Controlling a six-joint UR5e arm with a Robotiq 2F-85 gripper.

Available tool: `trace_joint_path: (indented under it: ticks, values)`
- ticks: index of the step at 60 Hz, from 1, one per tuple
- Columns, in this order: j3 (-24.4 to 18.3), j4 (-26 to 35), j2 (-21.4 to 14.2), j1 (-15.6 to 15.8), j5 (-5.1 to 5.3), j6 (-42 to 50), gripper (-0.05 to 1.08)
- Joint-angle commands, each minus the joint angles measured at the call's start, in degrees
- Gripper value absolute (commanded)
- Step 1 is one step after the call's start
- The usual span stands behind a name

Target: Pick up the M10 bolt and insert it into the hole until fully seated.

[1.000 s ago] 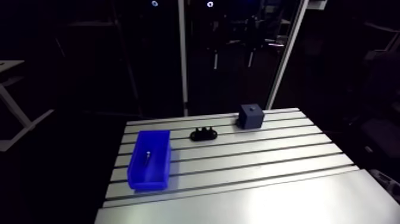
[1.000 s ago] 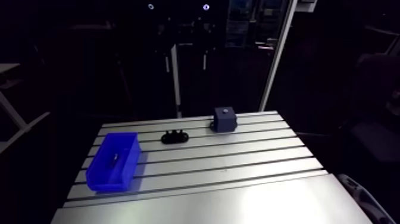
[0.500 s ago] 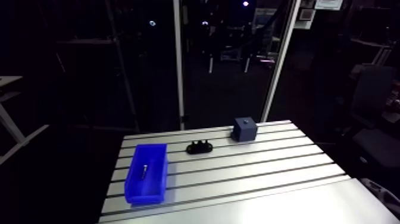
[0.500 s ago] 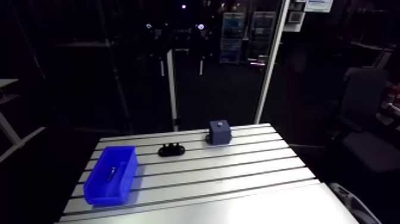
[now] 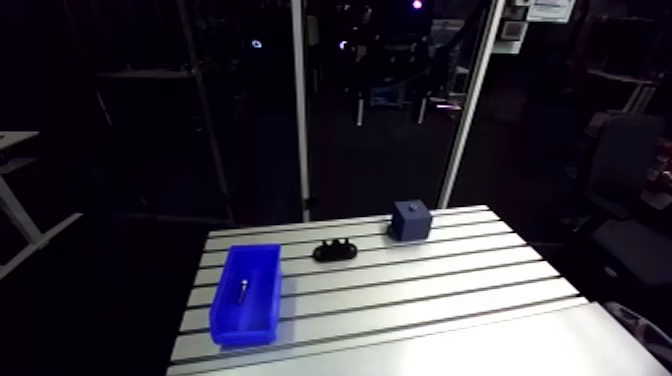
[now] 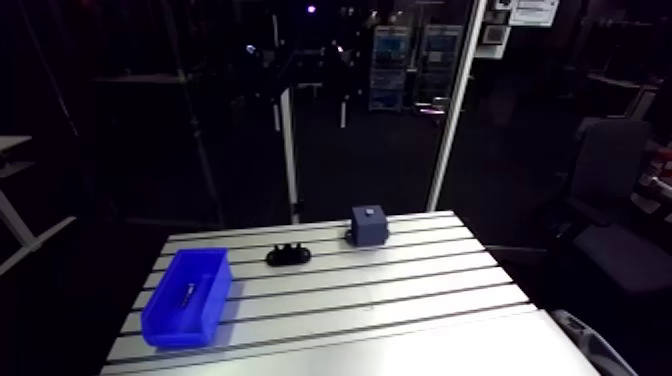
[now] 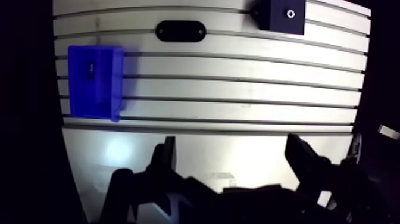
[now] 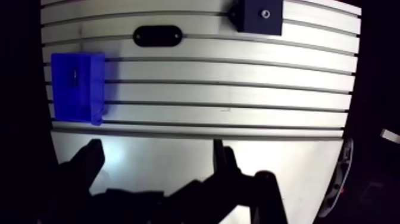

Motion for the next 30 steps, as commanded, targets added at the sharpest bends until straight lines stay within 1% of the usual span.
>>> trace_joint_path:
  ticks: [1,11,21,30]
  values:
    - [-0.3,0.9,0.2,0.0,-0.62,0.0,0.01]
    - [-0.2,0.9,0.8,0.0,-0.62,0.0,0.01]
    - [-0.7,0.9,0.9,0.0,-0.62,0.0,0.01]
    - [-0.4,0.9,0.9,0.0,-0.54,0.0,0.01]
